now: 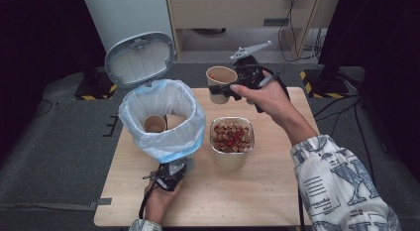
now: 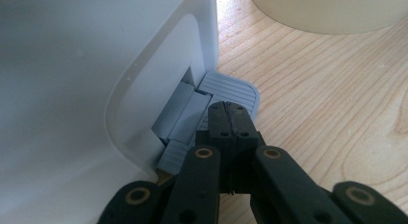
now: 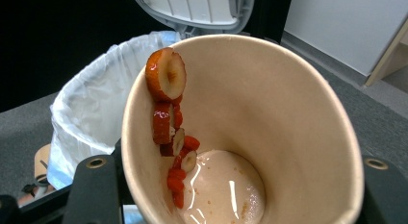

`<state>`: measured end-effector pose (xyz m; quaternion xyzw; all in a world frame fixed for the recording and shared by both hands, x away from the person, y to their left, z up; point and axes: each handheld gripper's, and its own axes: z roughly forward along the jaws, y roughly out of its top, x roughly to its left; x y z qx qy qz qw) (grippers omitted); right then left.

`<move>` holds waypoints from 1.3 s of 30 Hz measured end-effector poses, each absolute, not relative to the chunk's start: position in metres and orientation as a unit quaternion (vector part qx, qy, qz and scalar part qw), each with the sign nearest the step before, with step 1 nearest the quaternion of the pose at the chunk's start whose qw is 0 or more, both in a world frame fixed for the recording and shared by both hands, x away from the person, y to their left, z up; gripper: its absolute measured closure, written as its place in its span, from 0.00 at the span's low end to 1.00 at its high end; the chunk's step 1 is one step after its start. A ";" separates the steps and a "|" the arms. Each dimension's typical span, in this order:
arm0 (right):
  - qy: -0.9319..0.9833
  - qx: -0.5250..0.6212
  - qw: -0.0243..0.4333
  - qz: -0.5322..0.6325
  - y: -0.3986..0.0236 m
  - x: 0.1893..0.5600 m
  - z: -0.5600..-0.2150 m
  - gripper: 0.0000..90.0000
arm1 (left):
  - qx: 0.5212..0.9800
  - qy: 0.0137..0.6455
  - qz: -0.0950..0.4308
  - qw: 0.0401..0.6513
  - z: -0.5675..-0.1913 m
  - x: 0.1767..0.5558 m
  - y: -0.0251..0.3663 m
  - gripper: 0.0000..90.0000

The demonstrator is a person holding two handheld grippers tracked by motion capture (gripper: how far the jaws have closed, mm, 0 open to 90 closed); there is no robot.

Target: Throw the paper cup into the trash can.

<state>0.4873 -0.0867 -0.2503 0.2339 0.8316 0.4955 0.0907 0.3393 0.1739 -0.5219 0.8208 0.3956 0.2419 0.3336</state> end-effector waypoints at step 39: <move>0.838 0.204 0.069 0.502 -0.014 0.484 -0.256 0.37 | 0.820 0.397 0.240 0.335 -0.522 0.340 0.174 1.00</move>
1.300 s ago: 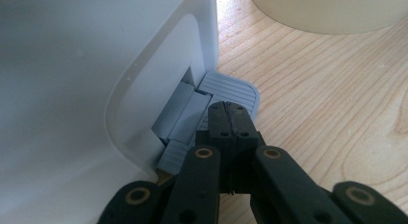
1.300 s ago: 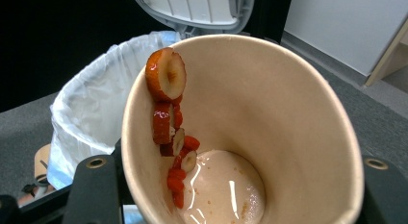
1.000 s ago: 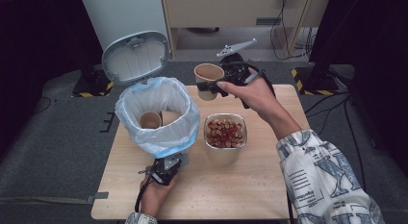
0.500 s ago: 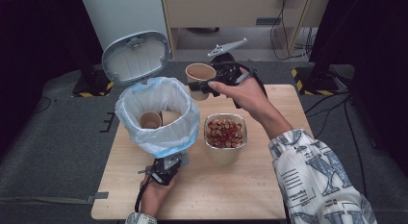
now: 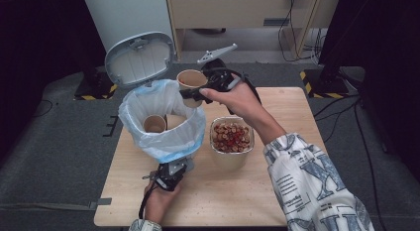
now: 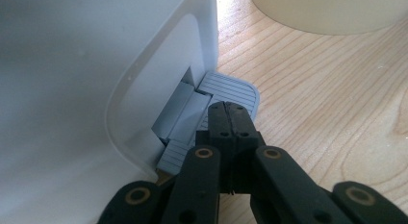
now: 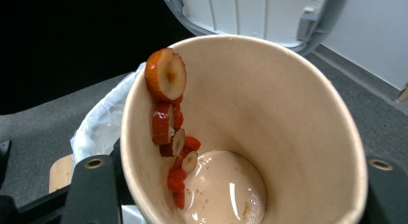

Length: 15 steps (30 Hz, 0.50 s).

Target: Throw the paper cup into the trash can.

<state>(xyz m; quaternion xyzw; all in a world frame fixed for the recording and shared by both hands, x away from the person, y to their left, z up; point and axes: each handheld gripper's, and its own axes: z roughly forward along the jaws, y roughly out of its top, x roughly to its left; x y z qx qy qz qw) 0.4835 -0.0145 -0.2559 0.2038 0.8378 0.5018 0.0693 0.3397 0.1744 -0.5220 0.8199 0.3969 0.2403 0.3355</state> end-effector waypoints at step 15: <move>0.847 0.194 0.061 0.492 0.013 0.481 -0.268 0.36 | 0.820 0.397 0.240 0.335 -0.522 0.340 0.174 1.00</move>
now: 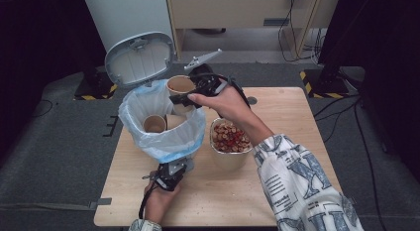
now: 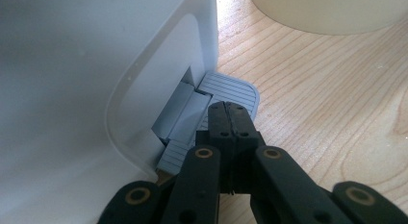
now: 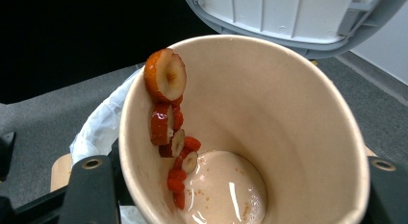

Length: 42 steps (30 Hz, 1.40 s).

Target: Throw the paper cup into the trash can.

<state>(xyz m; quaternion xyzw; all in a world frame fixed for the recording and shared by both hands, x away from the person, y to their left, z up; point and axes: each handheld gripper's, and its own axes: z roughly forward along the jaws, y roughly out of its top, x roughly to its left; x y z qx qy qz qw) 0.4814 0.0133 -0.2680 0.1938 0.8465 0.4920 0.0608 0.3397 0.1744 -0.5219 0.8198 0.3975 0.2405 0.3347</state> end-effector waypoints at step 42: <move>0.834 0.226 0.109 0.492 -0.017 0.486 -0.289 0.09 | 0.821 0.396 0.237 0.336 -0.522 0.340 0.175 1.00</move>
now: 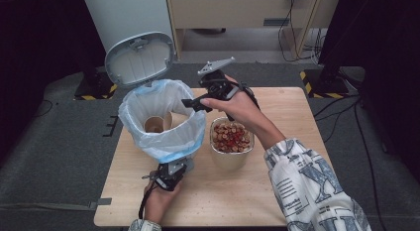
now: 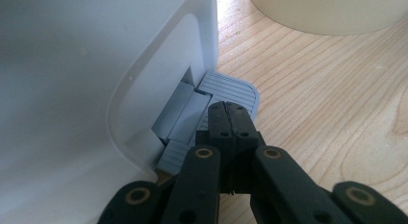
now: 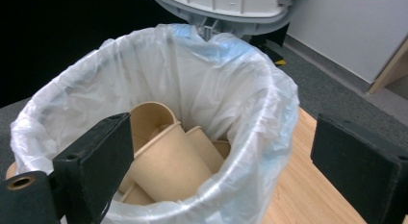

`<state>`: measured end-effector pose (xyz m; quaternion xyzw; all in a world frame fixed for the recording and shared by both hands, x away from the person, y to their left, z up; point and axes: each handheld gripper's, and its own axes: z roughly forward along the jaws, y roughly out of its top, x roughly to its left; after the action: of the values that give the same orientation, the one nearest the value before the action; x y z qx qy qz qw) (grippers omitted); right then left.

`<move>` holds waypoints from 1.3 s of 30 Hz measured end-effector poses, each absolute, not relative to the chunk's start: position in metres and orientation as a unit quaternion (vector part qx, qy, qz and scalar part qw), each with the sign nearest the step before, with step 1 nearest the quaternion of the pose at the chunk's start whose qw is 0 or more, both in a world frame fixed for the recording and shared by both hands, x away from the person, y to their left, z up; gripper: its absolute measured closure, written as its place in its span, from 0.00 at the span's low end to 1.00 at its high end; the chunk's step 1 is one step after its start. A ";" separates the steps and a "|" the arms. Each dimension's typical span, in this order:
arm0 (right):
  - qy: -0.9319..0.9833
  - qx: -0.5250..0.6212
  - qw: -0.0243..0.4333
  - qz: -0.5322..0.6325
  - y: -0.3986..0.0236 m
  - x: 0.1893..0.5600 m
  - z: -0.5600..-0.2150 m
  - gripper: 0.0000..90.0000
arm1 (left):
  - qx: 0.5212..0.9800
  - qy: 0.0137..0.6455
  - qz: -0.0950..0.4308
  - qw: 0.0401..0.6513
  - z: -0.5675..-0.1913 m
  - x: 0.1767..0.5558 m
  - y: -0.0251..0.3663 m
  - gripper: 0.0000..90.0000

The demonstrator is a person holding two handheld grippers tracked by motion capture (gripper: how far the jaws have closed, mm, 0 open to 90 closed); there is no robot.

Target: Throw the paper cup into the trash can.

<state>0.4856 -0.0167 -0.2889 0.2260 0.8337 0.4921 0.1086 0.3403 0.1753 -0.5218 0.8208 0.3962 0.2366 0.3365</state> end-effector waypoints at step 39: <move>0.804 0.288 0.153 0.497 -0.094 0.494 -0.291 0.06 | 0.821 0.396 0.235 0.338 -0.522 0.341 0.176 1.00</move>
<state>0.4943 -0.0939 -0.2914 0.2878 0.8039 0.4975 0.1531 0.3406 0.1761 -0.5218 0.8207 0.3963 0.2350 0.3380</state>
